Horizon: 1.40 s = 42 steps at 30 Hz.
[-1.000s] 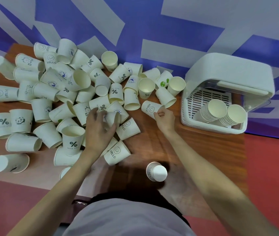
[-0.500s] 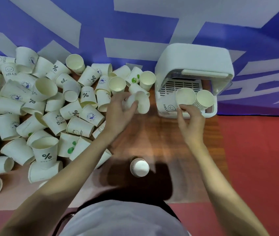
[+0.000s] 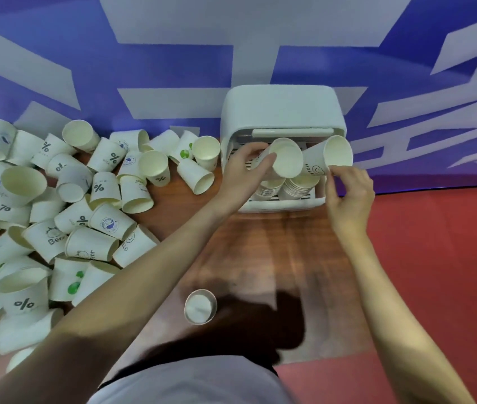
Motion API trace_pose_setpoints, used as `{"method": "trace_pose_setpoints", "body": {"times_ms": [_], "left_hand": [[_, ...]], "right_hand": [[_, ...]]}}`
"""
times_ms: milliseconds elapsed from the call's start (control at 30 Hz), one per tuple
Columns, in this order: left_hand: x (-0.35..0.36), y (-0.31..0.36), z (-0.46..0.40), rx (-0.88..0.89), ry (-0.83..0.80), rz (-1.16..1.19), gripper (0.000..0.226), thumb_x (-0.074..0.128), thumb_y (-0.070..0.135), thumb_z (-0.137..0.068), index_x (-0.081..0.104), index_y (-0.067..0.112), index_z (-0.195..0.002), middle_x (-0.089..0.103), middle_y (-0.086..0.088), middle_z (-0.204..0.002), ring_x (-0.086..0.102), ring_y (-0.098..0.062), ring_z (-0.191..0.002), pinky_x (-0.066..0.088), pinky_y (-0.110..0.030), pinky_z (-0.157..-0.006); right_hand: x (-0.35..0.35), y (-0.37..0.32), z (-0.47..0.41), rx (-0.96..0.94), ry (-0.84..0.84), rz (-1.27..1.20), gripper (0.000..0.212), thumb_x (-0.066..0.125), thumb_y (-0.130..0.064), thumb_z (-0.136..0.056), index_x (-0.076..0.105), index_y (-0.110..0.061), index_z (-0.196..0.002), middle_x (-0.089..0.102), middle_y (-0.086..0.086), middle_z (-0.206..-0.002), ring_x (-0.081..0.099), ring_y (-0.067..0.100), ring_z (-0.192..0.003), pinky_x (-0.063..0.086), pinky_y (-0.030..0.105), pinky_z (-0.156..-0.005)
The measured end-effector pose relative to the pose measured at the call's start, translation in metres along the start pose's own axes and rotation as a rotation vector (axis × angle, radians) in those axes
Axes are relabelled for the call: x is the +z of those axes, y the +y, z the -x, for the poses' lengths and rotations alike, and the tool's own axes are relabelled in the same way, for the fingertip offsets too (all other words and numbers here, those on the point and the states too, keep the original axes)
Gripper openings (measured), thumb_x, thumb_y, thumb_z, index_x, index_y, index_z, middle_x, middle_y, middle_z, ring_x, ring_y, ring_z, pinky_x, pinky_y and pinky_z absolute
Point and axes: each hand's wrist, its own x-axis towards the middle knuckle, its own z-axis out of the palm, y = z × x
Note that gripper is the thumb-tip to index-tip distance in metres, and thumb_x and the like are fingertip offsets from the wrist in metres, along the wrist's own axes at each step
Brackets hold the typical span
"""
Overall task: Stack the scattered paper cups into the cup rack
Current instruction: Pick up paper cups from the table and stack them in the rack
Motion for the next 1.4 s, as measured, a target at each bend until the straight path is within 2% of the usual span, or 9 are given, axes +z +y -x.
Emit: {"method": "trace_pose_setpoints", "body": {"times_ms": [233, 400, 567, 733, 867, 933, 1067, 1233, 1400], "left_hand": [[0.015, -0.017, -0.002, 0.016, 0.025, -0.027, 0.021, 0.062, 0.018, -0.090, 0.065, 0.007, -0.107, 0.066, -0.003, -0.110, 0.060, -0.017, -0.107, 0.046, -0.040, -0.099], [0.023, -0.016, -0.003, 0.010, 0.025, -0.046, 0.025, 0.061, 0.020, -0.091, 0.063, 0.006, -0.112, 0.064, -0.006, -0.115, 0.058, -0.018, -0.110, 0.046, -0.039, -0.100], [0.029, -0.017, -0.008, -0.004, 0.021, -0.083, 0.025, 0.059, 0.022, -0.092, 0.062, 0.007, -0.112, 0.064, -0.004, -0.114, 0.057, -0.016, -0.110, 0.045, -0.035, -0.100], [0.034, -0.020, -0.012, 0.010, 0.007, -0.162, 0.026, 0.054, 0.021, -0.094, 0.061, 0.006, -0.113, 0.064, -0.005, -0.113, 0.056, -0.018, -0.108, 0.045, -0.035, -0.097], [0.035, -0.025, -0.012, 0.114, -0.006, -0.258, 0.022, 0.047, 0.014, -0.097, 0.061, 0.005, -0.112, 0.066, -0.007, -0.110, 0.060, -0.022, -0.103, 0.045, -0.033, -0.090], [0.035, -0.029, -0.011, 0.161, 0.003, -0.339, 0.028, 0.047, 0.014, -0.097, 0.057, 0.004, -0.121, 0.062, -0.010, -0.120, 0.056, -0.023, -0.112, 0.042, -0.031, -0.096], [0.029, -0.039, -0.010, 0.235, -0.020, -0.517, 0.046, 0.050, 0.021, -0.097, 0.040, 0.003, -0.138, 0.045, -0.013, -0.143, 0.038, -0.023, -0.134, 0.025, -0.024, -0.109], [0.020, -0.056, -0.012, 0.281, -0.195, -0.783, 0.058, 0.054, 0.025, -0.094, 0.031, 0.002, -0.143, 0.034, -0.016, -0.149, 0.028, -0.029, -0.140, 0.024, -0.038, -0.116], [0.020, -0.064, -0.010, 0.269, -0.225, -0.817, 0.062, 0.054, 0.027, -0.095, 0.025, 0.004, -0.145, 0.025, -0.014, -0.154, 0.021, -0.026, -0.143, 0.019, -0.036, -0.119]], "right_hand": [[0.007, 0.021, 0.003, -0.041, -0.019, 0.011, 0.010, 0.066, -0.005, -0.086, 0.070, -0.005, -0.095, 0.068, 0.009, -0.086, 0.058, 0.030, -0.079, 0.038, 0.035, -0.073], [0.013, 0.030, 0.004, -0.125, -0.069, 0.086, 0.013, 0.065, -0.004, -0.085, 0.071, -0.007, -0.096, 0.067, 0.007, -0.088, 0.057, 0.027, -0.081, 0.027, 0.023, -0.077], [0.019, 0.033, 0.004, -0.158, -0.155, 0.112, 0.012, 0.066, -0.004, -0.084, 0.071, -0.007, -0.094, 0.065, 0.007, -0.085, 0.057, 0.028, -0.079, 0.029, 0.027, -0.077], [0.022, 0.035, 0.003, -0.128, -0.237, 0.114, 0.011, 0.063, -0.004, -0.085, 0.069, -0.009, -0.092, 0.063, 0.005, -0.084, 0.054, 0.025, -0.079, 0.024, 0.023, -0.078], [0.022, 0.033, 0.001, -0.096, -0.267, 0.112, 0.012, 0.065, -0.003, -0.085, 0.070, -0.009, -0.095, 0.063, 0.005, -0.085, 0.054, 0.024, -0.080, 0.026, 0.023, -0.079], [0.022, 0.031, 0.001, -0.091, -0.283, 0.112, 0.012, 0.065, -0.002, -0.085, 0.070, -0.007, -0.094, 0.064, 0.006, -0.085, 0.056, 0.026, -0.082, 0.028, 0.024, -0.079], [0.023, 0.028, 0.000, -0.080, -0.340, 0.109, 0.016, 0.064, 0.001, -0.083, 0.071, -0.004, -0.096, 0.066, 0.009, -0.087, 0.060, 0.029, -0.089, 0.033, 0.030, -0.083], [0.028, 0.027, 0.003, -0.081, -0.434, 0.115, 0.017, 0.061, 0.000, -0.087, 0.072, -0.004, -0.099, 0.067, 0.010, -0.091, 0.061, 0.030, -0.095, 0.039, 0.038, -0.089], [0.034, 0.026, 0.005, -0.029, -0.489, 0.136, 0.015, 0.056, 0.003, -0.087, 0.071, 0.000, -0.091, 0.065, 0.013, -0.085, 0.059, 0.033, -0.089, 0.038, 0.035, -0.083]]}}
